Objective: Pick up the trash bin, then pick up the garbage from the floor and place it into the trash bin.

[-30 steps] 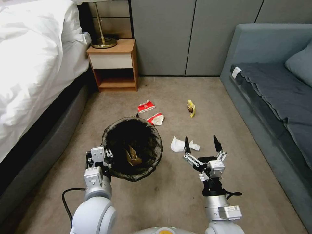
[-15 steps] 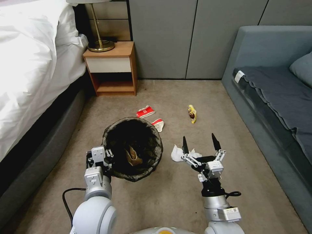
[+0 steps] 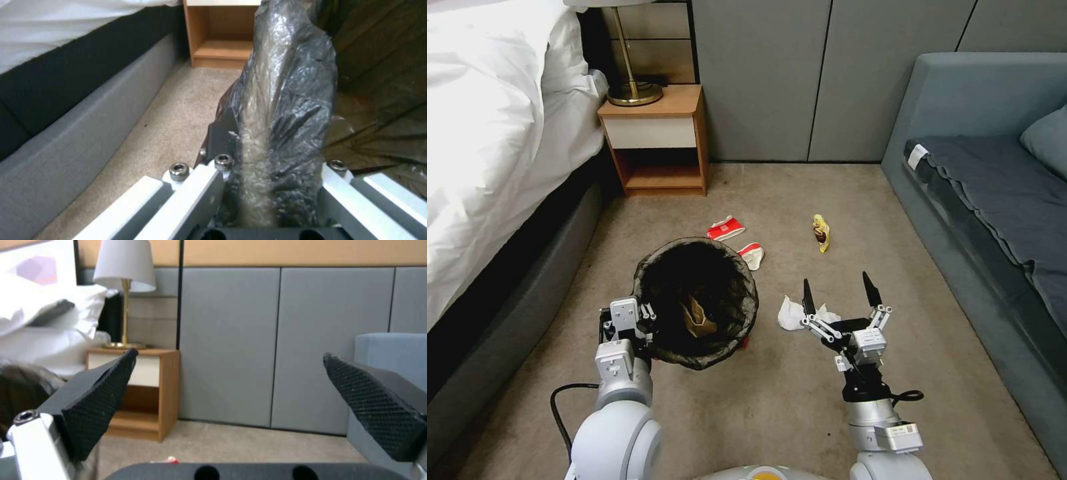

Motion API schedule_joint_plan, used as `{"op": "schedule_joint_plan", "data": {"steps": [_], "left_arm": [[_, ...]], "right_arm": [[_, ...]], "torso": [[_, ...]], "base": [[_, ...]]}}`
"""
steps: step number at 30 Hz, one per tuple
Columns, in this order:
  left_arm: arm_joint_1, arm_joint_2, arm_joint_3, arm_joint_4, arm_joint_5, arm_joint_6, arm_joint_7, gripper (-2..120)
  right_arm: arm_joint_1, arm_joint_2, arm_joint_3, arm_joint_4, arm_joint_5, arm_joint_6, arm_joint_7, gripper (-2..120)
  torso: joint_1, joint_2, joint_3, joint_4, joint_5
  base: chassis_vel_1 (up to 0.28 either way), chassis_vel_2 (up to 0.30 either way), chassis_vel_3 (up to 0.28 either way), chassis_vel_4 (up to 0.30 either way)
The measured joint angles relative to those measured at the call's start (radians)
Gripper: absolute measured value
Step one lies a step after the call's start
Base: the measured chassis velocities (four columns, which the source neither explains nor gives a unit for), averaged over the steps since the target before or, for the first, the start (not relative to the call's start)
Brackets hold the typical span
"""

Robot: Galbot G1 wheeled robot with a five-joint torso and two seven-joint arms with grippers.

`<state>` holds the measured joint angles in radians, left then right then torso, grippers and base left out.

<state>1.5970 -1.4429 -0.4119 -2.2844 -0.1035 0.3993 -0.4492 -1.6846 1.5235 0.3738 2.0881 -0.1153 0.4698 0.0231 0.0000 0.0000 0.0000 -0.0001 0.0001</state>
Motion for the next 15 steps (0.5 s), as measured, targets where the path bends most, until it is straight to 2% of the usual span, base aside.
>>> {"op": "schedule_joint_plan", "data": {"steps": [3, 4, 7, 8, 12, 15], "left_arm": [[-0.003, 0.004, -0.005, -0.001, -0.004, 0.002, -0.001, 0], [-0.003, 0.004, -0.005, -0.001, -0.004, 0.002, -0.001, 0], [-0.005, 0.005, -0.006, 0.000, -0.005, 0.003, -0.002, 0], [-0.005, 0.005, -0.006, 0.000, -0.005, 0.003, -0.002, 0], [-0.002, 0.004, -0.004, 0.002, -0.001, 0.004, -0.002, 0], [-0.001, 0.003, -0.003, 0.004, 0.001, 0.004, -0.002, 0]], "right_arm": [[0.051, -0.046, 0.042, -0.016, 0.004, -0.082, -0.018, 100], [0.051, -0.046, 0.042, -0.016, 0.004, -0.082, -0.018, 100], [0.145, -0.105, 0.080, -0.084, 0.037, -0.162, -0.042, 100], [0.145, -0.105, 0.080, -0.084, 0.037, -0.162, -0.042, 100], [0.258, -0.174, 0.066, -0.172, 0.132, -0.275, -0.066, 100], [0.283, -0.187, 0.054, -0.192, 0.149, -0.304, -0.068, 100]], "torso": [[0.000, 0.000, 0.000, 0.0000, 0.0000], [0.000, 0.000, 0.000, 0.0000, 0.0000], [0.000, 0.000, 0.000, 0.0001, 0.0002], [0.000, 0.000, 0.000, 0.0001, 0.0002], [0.000, 0.000, 0.000, 0.0001, 0.0001], [0.000, 0.000, 0.000, 0.0001, -0.0001]], "base": [[0.000, 0.000, 0.000, 0.000], [0.000, 0.000, 0.000, 0.000], [0.000, 0.000, 0.000, 0.000], [0.000, 0.000, 0.000, 0.000], [0.000, 0.000, 0.000, 0.000], [0.000, 0.000, 0.000, 0.000]]}}
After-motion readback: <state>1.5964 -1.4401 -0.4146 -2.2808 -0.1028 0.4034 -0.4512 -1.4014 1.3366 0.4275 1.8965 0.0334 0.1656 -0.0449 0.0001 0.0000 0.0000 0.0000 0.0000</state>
